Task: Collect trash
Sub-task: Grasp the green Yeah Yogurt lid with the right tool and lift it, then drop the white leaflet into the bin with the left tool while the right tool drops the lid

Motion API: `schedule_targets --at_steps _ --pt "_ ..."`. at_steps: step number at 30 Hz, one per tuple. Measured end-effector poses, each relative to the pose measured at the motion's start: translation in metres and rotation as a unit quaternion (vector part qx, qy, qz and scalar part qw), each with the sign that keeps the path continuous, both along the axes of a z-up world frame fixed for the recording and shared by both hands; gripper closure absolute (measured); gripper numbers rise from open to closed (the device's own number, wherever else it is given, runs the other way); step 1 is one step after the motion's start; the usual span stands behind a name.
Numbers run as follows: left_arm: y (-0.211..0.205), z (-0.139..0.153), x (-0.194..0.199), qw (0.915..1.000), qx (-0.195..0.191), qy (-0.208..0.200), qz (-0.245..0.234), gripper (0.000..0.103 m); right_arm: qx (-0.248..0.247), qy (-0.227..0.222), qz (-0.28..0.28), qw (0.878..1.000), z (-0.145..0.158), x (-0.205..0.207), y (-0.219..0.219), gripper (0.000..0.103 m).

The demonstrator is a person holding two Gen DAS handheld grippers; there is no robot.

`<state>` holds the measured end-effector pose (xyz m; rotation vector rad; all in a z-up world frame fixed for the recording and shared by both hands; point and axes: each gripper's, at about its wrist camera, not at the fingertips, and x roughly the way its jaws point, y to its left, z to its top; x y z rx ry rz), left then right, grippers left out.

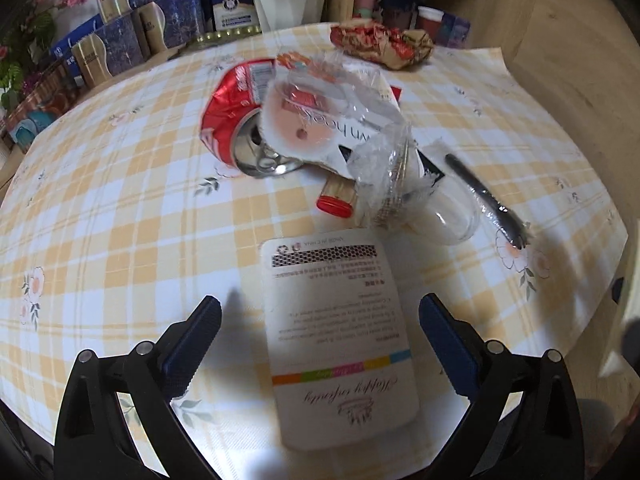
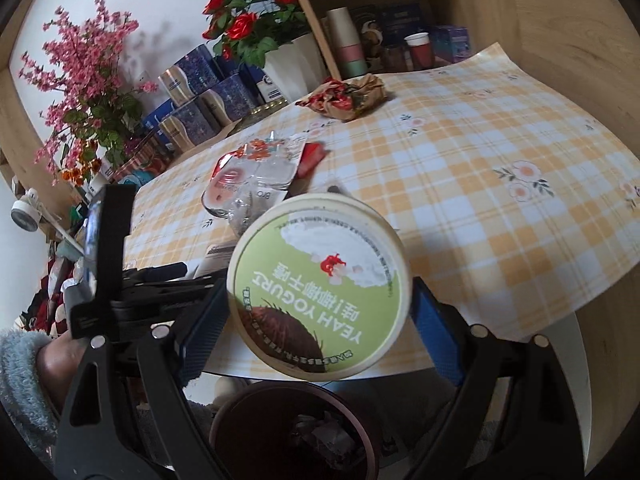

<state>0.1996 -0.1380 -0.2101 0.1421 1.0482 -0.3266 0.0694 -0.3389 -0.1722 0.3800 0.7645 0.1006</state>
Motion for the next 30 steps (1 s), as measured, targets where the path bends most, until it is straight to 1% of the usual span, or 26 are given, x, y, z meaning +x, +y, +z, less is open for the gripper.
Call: schedule_targets --at_steps 3,6,7,10,11,12,13,15,16,21,24,30 --pt "-0.003 -0.004 0.002 0.9997 0.023 -0.002 0.001 0.006 0.006 0.002 -0.005 1.0 -0.002 -0.003 -0.005 0.016" --pt "0.004 -0.006 0.005 0.9998 0.014 0.008 0.01 0.007 0.005 0.005 -0.005 1.0 -0.003 -0.004 -0.005 0.016" --pt "0.006 -0.006 0.004 0.9998 0.015 0.006 0.01 0.007 0.005 0.006 -0.005 1.0 -0.003 -0.004 -0.005 0.016" --pt "0.011 -0.005 0.0 0.9997 0.023 -0.001 -0.001 0.017 0.005 0.009 -0.002 1.0 -0.004 -0.004 -0.004 0.016" --pt "0.013 -0.003 0.0 0.9998 0.021 -0.001 -0.003 0.023 0.005 0.01 -0.001 1.0 -0.004 -0.005 -0.003 0.016" --pt "0.018 -0.001 -0.001 0.9998 0.019 -0.001 -0.002 0.032 0.005 0.011 -0.001 1.0 -0.005 -0.004 -0.002 0.016" --pt "0.022 0.0 -0.002 0.9999 0.012 0.004 -0.004 0.033 0.006 0.012 0.0 1.0 -0.005 -0.004 -0.001 0.016" --pt "0.032 0.003 -0.003 0.9995 -0.023 0.021 -0.01 0.036 0.008 0.014 0.002 1.0 -0.004 -0.005 0.003 0.016" --pt "0.039 0.005 -0.005 0.9985 -0.042 0.032 -0.015 0.036 0.007 0.013 0.004 1.0 -0.004 -0.006 0.004 0.016" --pt "0.063 0.014 -0.021 0.9971 -0.064 0.033 -0.023 0.037 0.006 0.014 0.016 1.0 -0.001 -0.008 0.014 0.016" --pt "0.078 0.022 -0.031 0.9958 -0.084 0.029 -0.022 0.037 0.005 0.013 0.022 1.0 0.001 -0.01 0.02 0.016" --pt "0.088 0.032 -0.048 0.9959 -0.082 0.015 -0.035 0.037 0.002 0.017 0.03 0.999 0.002 -0.011 0.029 0.016"
